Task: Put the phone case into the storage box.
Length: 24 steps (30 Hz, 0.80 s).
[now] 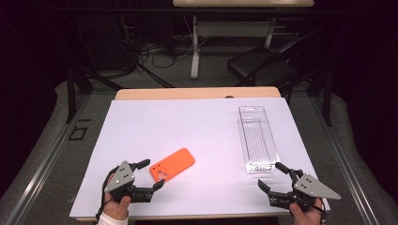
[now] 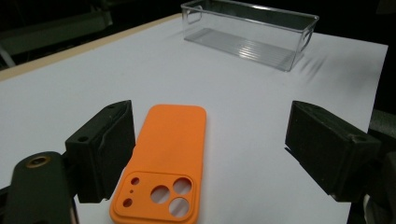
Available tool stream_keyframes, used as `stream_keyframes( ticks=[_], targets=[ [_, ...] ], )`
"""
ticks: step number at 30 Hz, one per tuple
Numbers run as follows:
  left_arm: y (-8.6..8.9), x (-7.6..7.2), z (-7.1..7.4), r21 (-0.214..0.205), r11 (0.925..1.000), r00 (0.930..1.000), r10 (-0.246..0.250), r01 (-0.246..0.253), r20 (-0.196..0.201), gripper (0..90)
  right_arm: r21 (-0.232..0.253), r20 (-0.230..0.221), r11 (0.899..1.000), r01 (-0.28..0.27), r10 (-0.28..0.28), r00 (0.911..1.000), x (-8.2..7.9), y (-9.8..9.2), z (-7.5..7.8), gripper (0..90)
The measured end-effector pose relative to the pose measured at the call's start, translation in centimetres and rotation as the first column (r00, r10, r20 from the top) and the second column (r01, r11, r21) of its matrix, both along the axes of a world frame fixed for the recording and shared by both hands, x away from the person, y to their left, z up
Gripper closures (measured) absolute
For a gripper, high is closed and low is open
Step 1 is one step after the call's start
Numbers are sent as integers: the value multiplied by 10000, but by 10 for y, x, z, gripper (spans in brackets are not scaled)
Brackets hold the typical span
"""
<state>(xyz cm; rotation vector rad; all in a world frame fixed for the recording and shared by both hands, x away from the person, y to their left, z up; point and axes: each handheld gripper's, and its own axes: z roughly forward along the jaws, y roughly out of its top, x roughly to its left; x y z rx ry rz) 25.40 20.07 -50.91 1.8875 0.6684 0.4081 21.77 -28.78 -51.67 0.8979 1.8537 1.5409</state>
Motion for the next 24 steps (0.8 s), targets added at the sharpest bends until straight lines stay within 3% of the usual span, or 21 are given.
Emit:
stream_keyframes(
  ticks=[2,3,8,10,11,15,24],
  targets=[
    [-4,3,2,363,9993,9992,111,-98,-374,162,201,-61,9998,66,-64,10000,1,-1,0,145],
    [-4,3,2,363,9993,9992,111,-98,-374,162,140,-77,9999,78,-77,9999,1,-2,1,145],
    [-10,13,6,924,9955,9928,313,-206,-1158,163,298,-54,9994,151,-149,9999,4,-5,0,145],
    [-13,21,9,1220,9911,9809,747,-531,-1793,164,431,-176,9988,217,-210,9996,4,-6,1,145],
    [-13,21,9,1220,9911,9809,747,-531,-1793,164,431,-176,9988,217,-210,9996,4,-6,1,145],
    [-14,35,13,1703,9836,9681,978,-587,-2308,164,342,-107,9993,176,-172,9998,5,-5,1,145],
    [-15,52,17,1929,9807,9663,802,-326,-2447,167,326,-117,9992,210,-206,9997,5,-5,1,145]
  ],
)
